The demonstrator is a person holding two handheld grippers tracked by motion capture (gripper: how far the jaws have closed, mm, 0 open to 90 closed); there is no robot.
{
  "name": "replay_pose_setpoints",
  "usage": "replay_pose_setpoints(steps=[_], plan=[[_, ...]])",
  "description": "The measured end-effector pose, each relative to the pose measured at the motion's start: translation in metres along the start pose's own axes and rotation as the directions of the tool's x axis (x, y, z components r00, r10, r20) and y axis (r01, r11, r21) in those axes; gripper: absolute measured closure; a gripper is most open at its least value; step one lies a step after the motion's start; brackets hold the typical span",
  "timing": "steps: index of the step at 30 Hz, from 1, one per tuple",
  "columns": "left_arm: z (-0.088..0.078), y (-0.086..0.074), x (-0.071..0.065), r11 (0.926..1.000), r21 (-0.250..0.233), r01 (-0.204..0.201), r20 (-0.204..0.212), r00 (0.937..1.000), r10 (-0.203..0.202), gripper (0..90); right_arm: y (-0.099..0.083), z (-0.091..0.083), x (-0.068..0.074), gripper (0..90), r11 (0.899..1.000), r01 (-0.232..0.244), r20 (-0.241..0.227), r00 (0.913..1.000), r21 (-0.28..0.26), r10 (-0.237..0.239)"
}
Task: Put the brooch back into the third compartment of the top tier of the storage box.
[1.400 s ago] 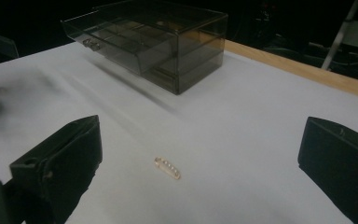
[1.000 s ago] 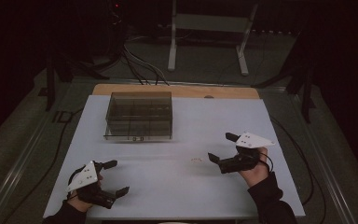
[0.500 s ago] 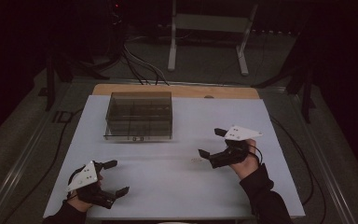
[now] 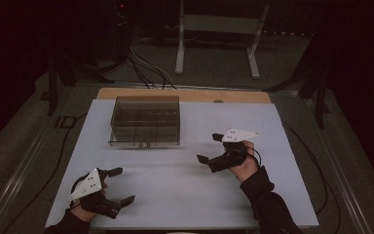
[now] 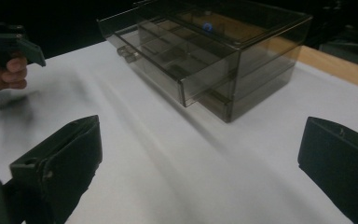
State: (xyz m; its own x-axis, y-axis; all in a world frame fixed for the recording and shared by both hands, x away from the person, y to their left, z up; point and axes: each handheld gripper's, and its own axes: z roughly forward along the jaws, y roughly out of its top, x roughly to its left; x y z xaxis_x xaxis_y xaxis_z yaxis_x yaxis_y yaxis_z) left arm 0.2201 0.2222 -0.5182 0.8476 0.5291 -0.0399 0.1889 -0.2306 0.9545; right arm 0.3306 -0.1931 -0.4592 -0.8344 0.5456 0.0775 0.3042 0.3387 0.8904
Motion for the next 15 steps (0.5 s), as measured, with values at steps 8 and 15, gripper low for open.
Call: replay_pose_setpoints(steps=[8, 15], plan=[[0.001, 0.000, -0.001, 1.0000, 0.005, -0.003, 0.005, 1.0000, 0.003, 0.6, -0.005, 0.015, -0.006, 0.0, 0.999, -0.027, -0.056, 0.9980, 0.031, 0.028], [0.001, -0.001, -0.001, 1.0000, 0.007, -0.005, 0.008, 1.0000, 0.005, 0.6, -0.016, 0.025, -0.013, 0.0, 0.998, -0.029, -0.082, 0.9961, 0.064, 0.034]])
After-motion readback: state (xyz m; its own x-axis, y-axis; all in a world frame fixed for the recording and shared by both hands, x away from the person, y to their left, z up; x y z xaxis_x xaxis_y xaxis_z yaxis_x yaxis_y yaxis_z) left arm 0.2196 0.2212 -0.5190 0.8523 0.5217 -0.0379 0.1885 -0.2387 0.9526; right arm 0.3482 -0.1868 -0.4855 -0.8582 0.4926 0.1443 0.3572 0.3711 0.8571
